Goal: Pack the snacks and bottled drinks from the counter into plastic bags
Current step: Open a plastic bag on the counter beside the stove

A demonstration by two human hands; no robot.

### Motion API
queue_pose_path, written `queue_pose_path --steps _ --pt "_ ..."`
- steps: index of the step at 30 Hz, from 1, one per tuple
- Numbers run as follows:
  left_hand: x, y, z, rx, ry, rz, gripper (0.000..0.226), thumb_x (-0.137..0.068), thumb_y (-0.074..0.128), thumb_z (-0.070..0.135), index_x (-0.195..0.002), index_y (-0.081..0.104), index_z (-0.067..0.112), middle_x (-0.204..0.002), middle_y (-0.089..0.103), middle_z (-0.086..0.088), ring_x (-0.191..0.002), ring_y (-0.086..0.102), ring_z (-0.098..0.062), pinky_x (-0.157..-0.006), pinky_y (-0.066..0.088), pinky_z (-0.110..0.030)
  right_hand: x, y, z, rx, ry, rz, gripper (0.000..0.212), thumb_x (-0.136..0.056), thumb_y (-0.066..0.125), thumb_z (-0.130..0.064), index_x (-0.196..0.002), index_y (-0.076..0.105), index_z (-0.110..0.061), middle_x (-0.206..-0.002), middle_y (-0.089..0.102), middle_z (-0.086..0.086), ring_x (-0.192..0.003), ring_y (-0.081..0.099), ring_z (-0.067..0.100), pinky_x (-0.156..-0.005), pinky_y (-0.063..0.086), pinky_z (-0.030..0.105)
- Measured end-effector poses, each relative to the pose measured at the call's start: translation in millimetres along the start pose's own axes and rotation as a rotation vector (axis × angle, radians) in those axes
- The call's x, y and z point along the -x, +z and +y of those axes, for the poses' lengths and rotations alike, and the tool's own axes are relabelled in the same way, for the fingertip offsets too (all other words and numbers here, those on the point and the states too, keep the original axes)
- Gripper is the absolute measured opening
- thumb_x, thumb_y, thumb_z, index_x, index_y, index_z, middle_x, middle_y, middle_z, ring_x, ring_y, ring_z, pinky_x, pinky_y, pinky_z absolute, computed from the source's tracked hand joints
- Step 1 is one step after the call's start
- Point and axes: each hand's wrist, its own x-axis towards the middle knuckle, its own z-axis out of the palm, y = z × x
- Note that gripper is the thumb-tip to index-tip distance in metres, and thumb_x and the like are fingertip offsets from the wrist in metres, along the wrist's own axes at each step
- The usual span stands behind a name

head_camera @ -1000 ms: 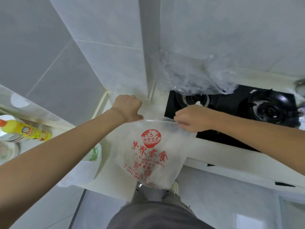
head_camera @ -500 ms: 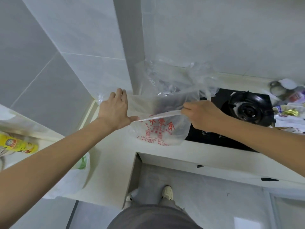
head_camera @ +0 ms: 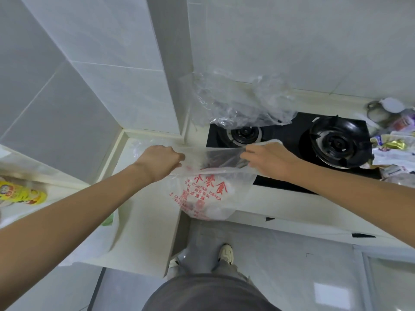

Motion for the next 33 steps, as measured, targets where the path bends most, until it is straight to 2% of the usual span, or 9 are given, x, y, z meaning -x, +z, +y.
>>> queue_pose_path --steps 3,6,11,17,20,24,29,30,33 --pt "-1 -3 2 -0.039 -0.044 -0.074 0.047 -0.103 0.056 0.042 -0.142 0.045 0.019 -0.099 0.069 -0.009 -0.093 0.067 -0.033 -0.072 0.051 -0.036 2 0 3 0.017 0.007 -0.095 0.056 -0.102 0.052 -0.055 -0.150 0.047 -0.026 -0.131 0.056 -0.007 -0.090 0.067 0.021 -0.060 0.040 0.031" --pt "0 -9 7 -0.080 -0.072 -0.082 0.063 -0.094 0.068 0.049 -0.139 0.042 0.013 -0.088 0.058 -0.005 -0.082 0.060 -0.030 -0.064 0.040 -0.034 5 3 6 -0.038 0.042 -0.097 0.082 -0.094 0.054 -0.070 -0.160 0.032 -0.027 -0.144 0.048 -0.005 -0.109 0.063 0.021 -0.065 0.044 0.031" --pt "6 -1 -1 -0.176 0.245 0.035 0.064 -0.091 0.069 0.049 -0.143 0.045 0.019 -0.125 0.052 -0.002 -0.111 0.053 -0.024 -0.071 0.048 -0.037 8 3 16 -0.077 0.107 -0.088 0.101 -0.083 0.061 -0.078 -0.164 0.018 -0.035 -0.168 0.016 0.008 -0.153 0.021 0.032 -0.108 0.048 0.051" --pt "5 3 -10 -0.400 0.403 -0.005 0.076 -0.099 0.054 0.053 -0.163 0.018 0.030 -0.154 0.045 0.005 -0.127 0.034 -0.025 -0.097 0.034 -0.037 14 6 36 -0.078 -0.049 -0.093 0.080 -0.091 0.054 -0.071 -0.161 0.027 -0.043 -0.170 0.019 -0.005 -0.153 0.016 0.036 -0.115 0.033 0.066" --pt "4 -1 -9 -0.412 0.378 -0.042 0.074 -0.105 0.040 0.053 -0.164 0.002 0.029 -0.132 0.066 0.005 -0.122 0.038 -0.025 -0.096 0.031 -0.037 21 5 39 -0.066 -0.094 -0.096 0.062 -0.100 0.041 -0.062 -0.158 0.035 -0.043 -0.166 0.032 -0.016 -0.159 0.013 0.026 -0.116 0.022 0.069" --pt "-1 -5 -11 -0.392 0.285 -0.055 0.073 -0.107 0.021 0.054 -0.164 -0.007 0.018 -0.117 0.072 -0.002 -0.127 0.044 -0.024 -0.103 0.029 -0.038 33 7 47 0.015 -0.108 -0.111 0.063 -0.103 0.007 -0.058 -0.140 0.054 -0.037 -0.128 0.067 -0.014 -0.141 0.041 0.015 -0.112 0.008 0.058" --pt "-6 -12 -10 -0.384 0.150 -0.002 0.065 -0.107 0.007 0.052 -0.160 0.027 0.020 -0.099 0.076 0.000 -0.108 0.061 -0.025 -0.095 0.032 -0.037 35 7 55 0.164 -0.076 0.034 0.020 -0.102 0.048 -0.032 -0.095 0.065 -0.023 -0.067 0.059 -0.006 -0.077 0.062 0.020 -0.112 0.024 0.038" --pt "-7 -14 -10 -0.366 0.111 0.017 0.063 -0.107 0.005 0.050 -0.152 0.039 0.022 -0.093 0.075 0.000 -0.097 0.065 -0.025 -0.088 0.031 -0.037 36 4 56 0.161 -0.066 0.043 0.003 -0.092 0.062 -0.021 -0.089 0.064 -0.020 -0.062 0.058 -0.006 -0.075 0.064 0.022 -0.114 0.024 0.035" --pt "-10 -23 -8 -0.299 -0.005 0.048 0.058 -0.108 0.006 0.048 -0.137 0.049 0.022 -0.088 0.075 0.000 -0.084 0.070 -0.025 -0.086 0.032 -0.038 37 5 61 0.186 0.055 -0.033 0.020 -0.083 0.067 -0.008 -0.100 0.061 -0.016 -0.063 0.063 -0.007 -0.087 0.071 0.022 -0.120 0.011 0.027"
